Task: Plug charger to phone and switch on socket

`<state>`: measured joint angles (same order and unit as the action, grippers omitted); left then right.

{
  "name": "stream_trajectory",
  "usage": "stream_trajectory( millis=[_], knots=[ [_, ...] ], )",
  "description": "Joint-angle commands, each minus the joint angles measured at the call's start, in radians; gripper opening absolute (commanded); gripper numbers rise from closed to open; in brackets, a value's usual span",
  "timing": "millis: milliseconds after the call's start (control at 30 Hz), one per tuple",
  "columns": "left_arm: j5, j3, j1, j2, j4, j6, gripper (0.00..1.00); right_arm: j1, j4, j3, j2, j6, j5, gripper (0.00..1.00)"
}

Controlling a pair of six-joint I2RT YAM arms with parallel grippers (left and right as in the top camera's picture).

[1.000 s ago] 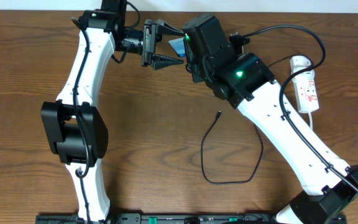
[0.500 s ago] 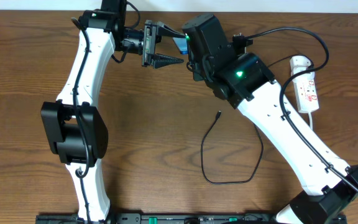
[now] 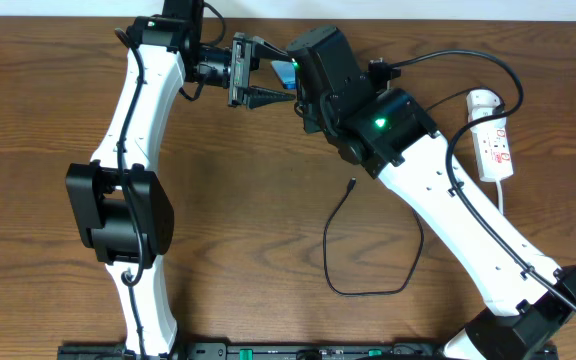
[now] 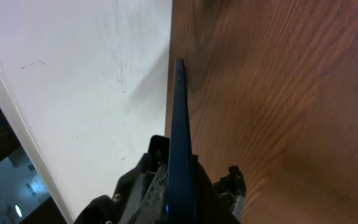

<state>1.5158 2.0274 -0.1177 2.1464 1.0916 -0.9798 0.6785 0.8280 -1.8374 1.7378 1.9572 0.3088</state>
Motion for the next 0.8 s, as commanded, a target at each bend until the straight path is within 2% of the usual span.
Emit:
stream_trajectory(
  millis=[0,233,367,567,767],
  knots=[
    [0.002,0.006,0.003,-0.037,-0.001,-0.014,0.5,0.004,-0.009,-0.021,-0.045,0.036,-0.006,0.01],
    [0.002,0.006,0.003,-0.037,-0.001,-0.014,0.31,0.004,-0.009,-0.02,-0.045,0.036,-0.025,0.02],
    [0.002,0.006,0.003,-0.037,-0.001,-0.014,0.29,0.004,-0.008,-0.02,-0.045,0.036,-0.05,0.02],
    [0.002,0.006,0.003,-0.037,-0.001,-0.013,0.15,0.004,-0.008,-0.02,-0.045,0.035,-0.054,0.01],
    [0.0,0.006,0.003,-0.037,-0.001,-0.013,0.12,0.004,-0.006,-0.02,-0.045,0.035,-0.053,0.01]
  ],
)
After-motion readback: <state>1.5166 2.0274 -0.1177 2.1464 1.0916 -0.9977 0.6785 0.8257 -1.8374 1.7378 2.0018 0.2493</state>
